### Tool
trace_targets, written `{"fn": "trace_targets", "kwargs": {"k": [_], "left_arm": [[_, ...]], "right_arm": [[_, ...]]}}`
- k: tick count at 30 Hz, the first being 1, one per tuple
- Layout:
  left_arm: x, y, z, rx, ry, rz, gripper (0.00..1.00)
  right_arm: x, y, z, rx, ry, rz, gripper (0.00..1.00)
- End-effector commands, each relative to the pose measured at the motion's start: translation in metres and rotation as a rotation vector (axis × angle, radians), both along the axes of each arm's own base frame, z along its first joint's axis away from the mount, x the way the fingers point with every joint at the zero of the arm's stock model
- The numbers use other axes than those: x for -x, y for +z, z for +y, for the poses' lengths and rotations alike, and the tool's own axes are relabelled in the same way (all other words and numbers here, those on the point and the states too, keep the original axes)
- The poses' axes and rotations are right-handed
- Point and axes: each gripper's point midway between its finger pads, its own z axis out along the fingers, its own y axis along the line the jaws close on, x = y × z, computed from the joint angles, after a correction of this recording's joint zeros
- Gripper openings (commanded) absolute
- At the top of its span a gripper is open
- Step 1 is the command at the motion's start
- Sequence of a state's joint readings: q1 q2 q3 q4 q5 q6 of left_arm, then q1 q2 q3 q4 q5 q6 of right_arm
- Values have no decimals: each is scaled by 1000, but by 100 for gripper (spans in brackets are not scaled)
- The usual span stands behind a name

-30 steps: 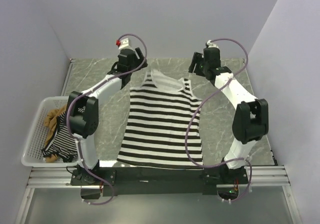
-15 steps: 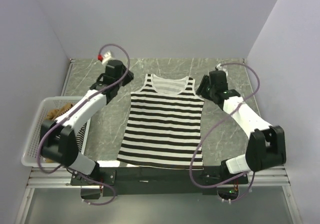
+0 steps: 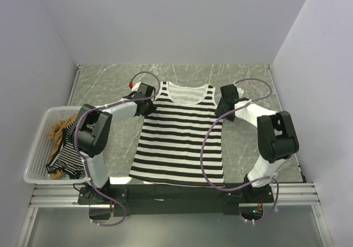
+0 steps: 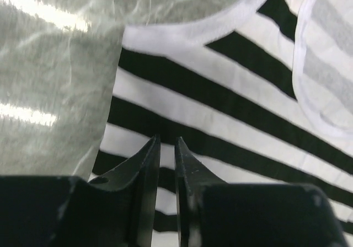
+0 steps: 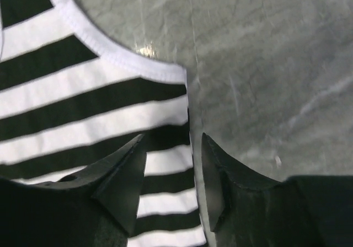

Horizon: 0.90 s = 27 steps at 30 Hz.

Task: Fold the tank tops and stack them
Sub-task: Flatten the tank top out

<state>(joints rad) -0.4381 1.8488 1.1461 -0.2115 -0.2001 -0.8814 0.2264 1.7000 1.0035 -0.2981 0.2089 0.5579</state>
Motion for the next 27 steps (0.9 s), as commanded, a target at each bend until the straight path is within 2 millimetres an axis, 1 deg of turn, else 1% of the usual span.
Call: {"fn": "trace_targets", "kwargs": {"k": [1, 2, 3, 4, 5, 6, 7, 8, 9, 10, 12, 13, 14, 15, 16, 17, 18, 19, 20, 21, 22, 23, 24, 25, 26, 27], "left_arm": [[-18, 2, 5, -38, 50, -22, 22], [-20, 1, 5, -43, 53, -24, 22], [-21, -1, 6, -50, 56, -21, 22], [-22, -7, 7, -63, 53, -10, 22], [-27, -6, 5, -66, 57, -15, 22], [-25, -11, 9, -83, 65, 7, 21], [-26, -19, 10, -95, 72, 24, 21], [-30, -18, 10, -95, 77, 20, 20], [-32, -18, 10, -91, 81, 20, 20], [-33, -23, 11, -91, 87, 27, 20], [-41, -20, 6, -66, 83, 21, 20], [-43, -28, 7, -68, 85, 39, 20], [-51, -23, 4, -54, 87, 27, 20], [-57, -23, 3, -42, 83, 26, 20], [-60, -33, 3, -48, 82, 46, 20], [-72, -26, 1, -36, 85, 35, 19], [-76, -29, -2, -14, 77, 46, 19], [-80, -39, -1, -5, 83, 67, 18], [-88, -34, -4, 13, 80, 60, 18], [-90, -37, -6, 32, 78, 69, 18], [-91, -41, -7, 41, 84, 81, 18], [-94, -41, -7, 51, 87, 76, 18], [-96, -38, -5, 61, 95, 71, 18], [-96, -36, -6, 82, 89, 69, 19], [-95, -37, -6, 99, 87, 56, 21], [-96, -25, -6, 118, 75, 32, 23]], "right_arm": [[-29, 7, -7, 39, -45, -51, 50], [-33, 2, -6, 35, -43, -37, 48], [-34, 2, -9, 45, -49, -29, 47], [-43, 9, -9, 42, -55, -47, 40], [-46, 5, -8, 35, -51, -33, 33], [-46, 4, -9, 36, -42, -10, 26], [-56, 10, -9, 35, -44, -21, 16], [-57, 4, -9, 43, -39, 0, 15], [-58, 2, -9, 51, -30, 16, 15], [-63, 6, -9, 51, -29, 4, 10], [-67, 0, -12, 57, -31, 19, 6], [-77, 6, -11, 47, -34, 1, 1], [-82, 1, -15, 28, -39, 15, 1], [-85, 0, -16, 22, -41, 23, 1], [-102, 13, -16, 10, -42, -10, 1], [-103, 1, -21, 8, -51, 33, 1], [-110, 1, -23, 1, -54, 35, 1], [-129, 5, -23, -7, -55, 20, 1], [-132, 4, -25, -10, -55, 42, 1], [-139, 4, -31, -14, -67, 46, 1], [-158, 10, -32, -16, -68, 25, 2], [-157, 8, -36, -6, -66, 55, 2], [-161, 10, -39, 0, -67, 54, 5], [-170, 16, -40, 3, -68, 38, 17], [-169, 18, -43, 14, -62, 41, 26], [-169, 23, -45, 27, -65, 32, 41]]}}
